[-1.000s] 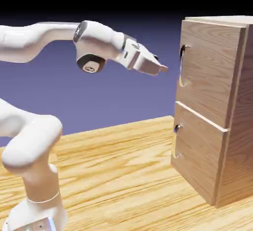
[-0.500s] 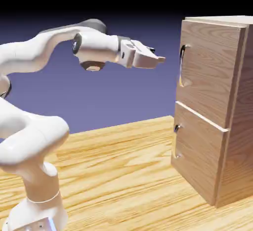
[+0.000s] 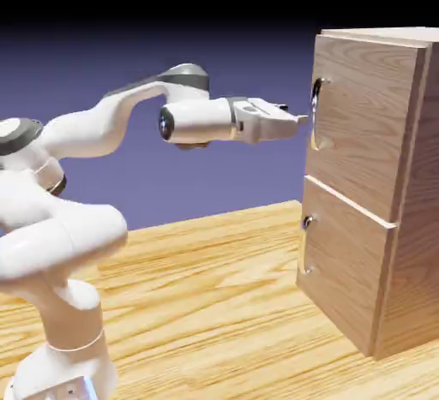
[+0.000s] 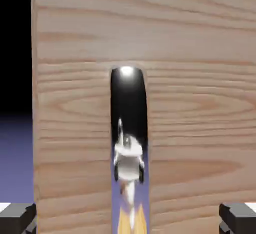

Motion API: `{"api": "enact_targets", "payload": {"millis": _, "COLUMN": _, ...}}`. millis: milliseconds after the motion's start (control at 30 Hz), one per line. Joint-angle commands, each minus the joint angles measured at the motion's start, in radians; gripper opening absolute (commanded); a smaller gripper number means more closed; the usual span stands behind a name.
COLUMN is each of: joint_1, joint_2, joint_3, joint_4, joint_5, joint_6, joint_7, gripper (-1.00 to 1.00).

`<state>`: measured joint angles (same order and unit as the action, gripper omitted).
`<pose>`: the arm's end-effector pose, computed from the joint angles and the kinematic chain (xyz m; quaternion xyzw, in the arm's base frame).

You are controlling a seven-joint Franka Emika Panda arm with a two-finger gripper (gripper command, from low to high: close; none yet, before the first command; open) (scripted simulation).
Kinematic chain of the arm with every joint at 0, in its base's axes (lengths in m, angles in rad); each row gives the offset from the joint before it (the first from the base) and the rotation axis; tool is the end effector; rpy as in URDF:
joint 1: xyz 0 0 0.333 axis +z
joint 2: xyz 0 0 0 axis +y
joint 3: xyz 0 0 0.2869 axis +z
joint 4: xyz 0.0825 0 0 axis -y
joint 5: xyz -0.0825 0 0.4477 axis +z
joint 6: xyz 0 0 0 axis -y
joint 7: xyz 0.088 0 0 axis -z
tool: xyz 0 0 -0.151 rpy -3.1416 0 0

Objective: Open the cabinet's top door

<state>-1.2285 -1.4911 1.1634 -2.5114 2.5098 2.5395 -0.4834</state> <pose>0.5154 -0.0035 0.5202 -0.6439 0.2923 -0.6619 0.2486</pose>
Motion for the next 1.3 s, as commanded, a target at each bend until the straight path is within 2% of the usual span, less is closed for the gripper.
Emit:
{"api": "enact_targets", "payload": {"millis": 0, "joint_1": -0.038, "joint_2": 0.006, "joint_3": 0.012, "joint_4": 0.034, "joint_5": 0.013, "joint_6": -0.003, "joint_7": -0.001, "gripper": 0.0}}
{"api": "enact_targets", "payload": {"millis": 133, "joint_1": -0.153, "joint_2": 0.024, "joint_3": 0.048, "joint_4": 0.138, "joint_5": 0.052, "joint_6": -0.013, "joint_7": -0.005, "gripper": 0.0}}
{"api": "enact_targets", "payload": {"millis": 167, "joint_1": -0.153, "joint_2": 0.024, "joint_3": 0.048, "joint_4": 0.138, "joint_5": 0.052, "joint_6": -0.013, "joint_7": -0.005, "gripper": -1.0}}
{"api": "enact_targets", "payload": {"millis": 200, "joint_1": -0.153, "joint_2": 0.024, "joint_3": 0.048, "joint_4": 0.138, "joint_5": 0.052, "joint_6": -0.013, "joint_7": -0.005, "gripper": -1.0}}
{"api": "enact_targets", "payload": {"millis": 500, "joint_1": -0.035, "joint_2": 0.055, "joint_3": -0.098, "joint_4": -0.122, "joint_5": 0.048, "joint_6": -0.404, "joint_7": -0.164, "gripper": -1.0}}
{"api": "enact_targets", "payload": {"millis": 767, "joint_1": -0.032, "joint_2": 0.125, "joint_3": -0.256, "joint_4": -0.264, "joint_5": -0.063, "joint_6": -0.752, "joint_7": -0.275, "gripper": -1.0}}
{"api": "enact_targets", "payload": {"millis": 1033, "joint_1": -0.127, "joint_2": 0.249, "joint_3": -0.41, "joint_4": -0.311, "joint_5": -0.243, "joint_6": -1.1, "joint_7": -0.393, "gripper": -1.0}}
{"api": "enact_targets", "payload": {"millis": 1267, "joint_1": -0.278, "joint_2": 0.435, "joint_3": -0.504, "joint_4": -0.26, "joint_5": -0.462, "joint_6": -1.405, "joint_7": -0.536, "gripper": -1.0}}
